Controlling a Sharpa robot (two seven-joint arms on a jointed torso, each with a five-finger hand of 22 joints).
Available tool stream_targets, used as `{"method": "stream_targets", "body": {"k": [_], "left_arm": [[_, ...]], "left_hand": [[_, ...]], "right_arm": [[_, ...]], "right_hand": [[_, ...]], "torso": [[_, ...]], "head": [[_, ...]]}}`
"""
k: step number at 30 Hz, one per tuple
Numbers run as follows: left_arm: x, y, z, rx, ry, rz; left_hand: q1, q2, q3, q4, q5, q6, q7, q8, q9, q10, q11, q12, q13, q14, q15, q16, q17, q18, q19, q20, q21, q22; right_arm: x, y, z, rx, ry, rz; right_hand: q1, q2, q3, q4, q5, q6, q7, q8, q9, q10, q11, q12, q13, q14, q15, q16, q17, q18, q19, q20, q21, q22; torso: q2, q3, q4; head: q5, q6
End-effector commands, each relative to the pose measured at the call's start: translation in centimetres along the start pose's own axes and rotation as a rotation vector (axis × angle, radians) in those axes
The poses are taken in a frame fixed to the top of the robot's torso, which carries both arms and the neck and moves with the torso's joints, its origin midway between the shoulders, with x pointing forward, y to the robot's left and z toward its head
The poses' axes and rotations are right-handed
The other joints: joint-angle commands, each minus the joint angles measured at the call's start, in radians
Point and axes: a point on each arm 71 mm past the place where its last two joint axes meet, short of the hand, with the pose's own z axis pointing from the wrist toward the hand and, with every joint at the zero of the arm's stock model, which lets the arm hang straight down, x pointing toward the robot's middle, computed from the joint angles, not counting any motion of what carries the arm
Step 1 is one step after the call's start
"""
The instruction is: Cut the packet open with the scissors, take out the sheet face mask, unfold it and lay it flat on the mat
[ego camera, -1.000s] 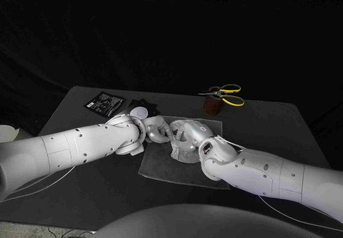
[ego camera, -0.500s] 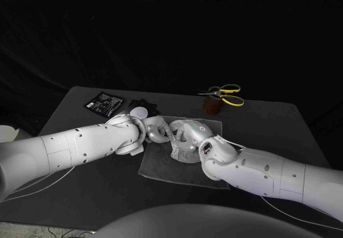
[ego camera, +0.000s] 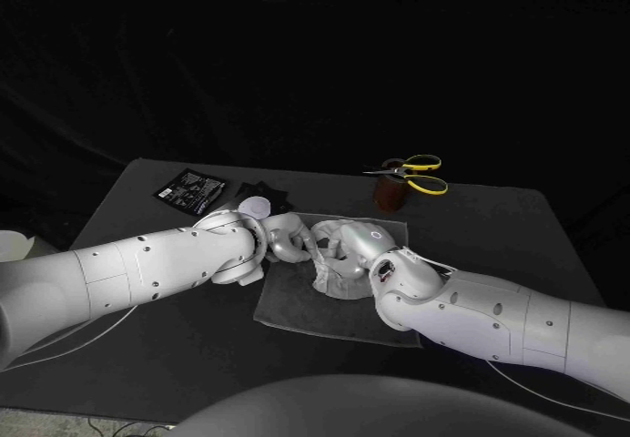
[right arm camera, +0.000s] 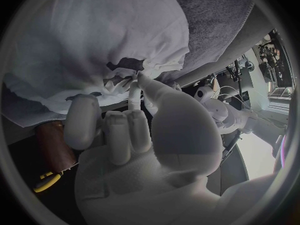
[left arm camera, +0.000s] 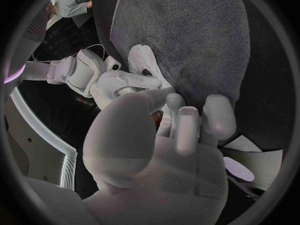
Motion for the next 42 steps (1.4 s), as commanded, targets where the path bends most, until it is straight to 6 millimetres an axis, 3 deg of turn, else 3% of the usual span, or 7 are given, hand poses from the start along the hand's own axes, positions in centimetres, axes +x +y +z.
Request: {"method": "stream_targets", "body": {"k": [1,16,18,21,24,28,42], "left_arm": [[0.5,0.3,0.0,-0.021,0.039,0.005],[0.5,0.3,0.0,-0.019,0.039,0.005],[0.6,0.2,0.0,-0.019,0.039,0.005],[0.6,0.2,0.0,-0.018,0.039,0.005],[0.6,0.2,0.0,-0.017,0.039,0.005],[0.6,0.2,0.0,-0.017,0.040,0.005],[0.6,0.2,0.0,-0.017,0.040,0.005]], "left_hand": [[0.010,-0.004,-0.006,-0.001,0.004,-0.001,0.005,-0.004,0.000,0.001,0.000,0.004,0.000,0.033,0.008,0.002,0.056,0.006,0.002,0.006,-0.001,0.002],[0.010,-0.004,-0.006,-0.001,0.004,-0.001,0.005,-0.004,0.000,0.001,0.000,0.004,0.000,0.033,0.008,0.002,0.056,0.006,0.002,0.006,-0.001,0.002],[0.010,-0.004,-0.006,-0.001,0.004,-0.001,0.005,-0.004,0.000,0.001,0.000,0.004,0.000,0.033,0.008,0.002,0.056,0.006,0.002,0.006,-0.001,0.002],[0.010,-0.004,-0.006,-0.001,0.004,-0.001,0.005,-0.004,0.000,0.001,0.000,0.004,0.000,0.033,0.008,0.002,0.056,0.006,0.002,0.006,-0.001,0.002],[0.010,-0.004,-0.006,-0.001,0.004,-0.001,0.005,-0.004,0.000,0.001,0.000,0.004,0.000,0.033,0.008,0.002,0.056,0.006,0.002,0.006,-0.001,0.002],[0.010,-0.004,-0.006,-0.001,0.004,-0.001,0.005,-0.004,0.000,0.001,0.000,0.004,0.000,0.033,0.008,0.002,0.056,0.006,0.002,0.006,-0.001,0.002],[0.010,-0.004,-0.006,-0.001,0.004,-0.001,0.005,-0.004,0.000,0.001,0.000,0.004,0.000,0.033,0.008,0.002,0.056,0.006,0.002,0.006,-0.001,0.002]], "right_arm": [[-0.3,-0.1,0.0,0.005,-0.012,-0.013],[-1.1,0.2,-0.8,-0.029,-0.021,0.029],[-1.0,0.4,-1.0,-0.043,-0.003,0.051],[-0.9,0.7,-1.4,-0.067,0.031,0.079],[-0.6,0.9,-1.9,-0.078,0.063,0.095],[-0.2,1.0,-2.3,-0.077,0.097,0.098],[0.8,0.9,-2.7,-0.050,0.127,0.084]], "right_hand": [[0.001,0.008,0.005,0.001,0.006,-0.002,-0.003,0.003,0.001,0.080,-0.006,0.000,0.222,0.095,-0.006,0.003,0.228,-0.009,0.000,-0.007,0.006,0.164],[0.002,-0.006,0.060,-0.016,0.021,-0.017,0.006,-0.008,-0.009,0.066,0.001,-0.032,0.204,0.093,0.000,-0.002,0.217,-0.007,-0.006,-0.004,-0.011,0.160],[0.006,-0.010,0.088,-0.025,0.026,-0.027,0.013,-0.026,-0.021,0.055,0.007,-0.057,0.190,0.091,0.005,-0.007,0.208,-0.004,-0.012,0.000,-0.030,0.156],[0.018,-0.002,0.101,-0.045,0.038,-0.071,0.055,-0.094,-0.057,0.042,0.040,-0.082,0.176,0.089,0.029,-0.013,0.197,-0.002,-0.022,0.016,-0.055,0.150],[0.013,-0.001,0.092,-0.054,0.049,-0.086,0.073,-0.139,-0.079,0.040,0.057,-0.084,0.174,0.088,0.044,-0.014,0.195,-0.001,-0.024,0.029,-0.058,0.150],[-0.008,-0.005,0.073,-0.047,0.051,-0.084,0.080,-0.169,-0.098,0.039,0.063,-0.086,0.173,0.088,0.051,-0.014,0.194,-0.001,-0.024,0.037,-0.058,0.150],[-0.044,-0.019,0.019,-0.030,0.021,-0.067,0.083,-0.211,-0.128,0.034,0.067,-0.096,0.166,0.088,0.055,-0.014,0.194,0.002,-0.026,0.045,-0.063,0.148]], "torso": [[0.000,-0.0001,-0.0001],[0.001,-0.0001,0.0000],[0.001,0.0002,0.0004],[0.000,0.0000,0.0002],[0.000,-0.0002,-0.0006],[0.000,-0.0002,-0.0004],[0.000,-0.0010,0.0004]], "head": [[0.001,0.000],[0.001,0.000],[0.001,0.000],[0.001,0.000],[0.001,0.000],[0.001,0.000],[0.001,0.000]]}}
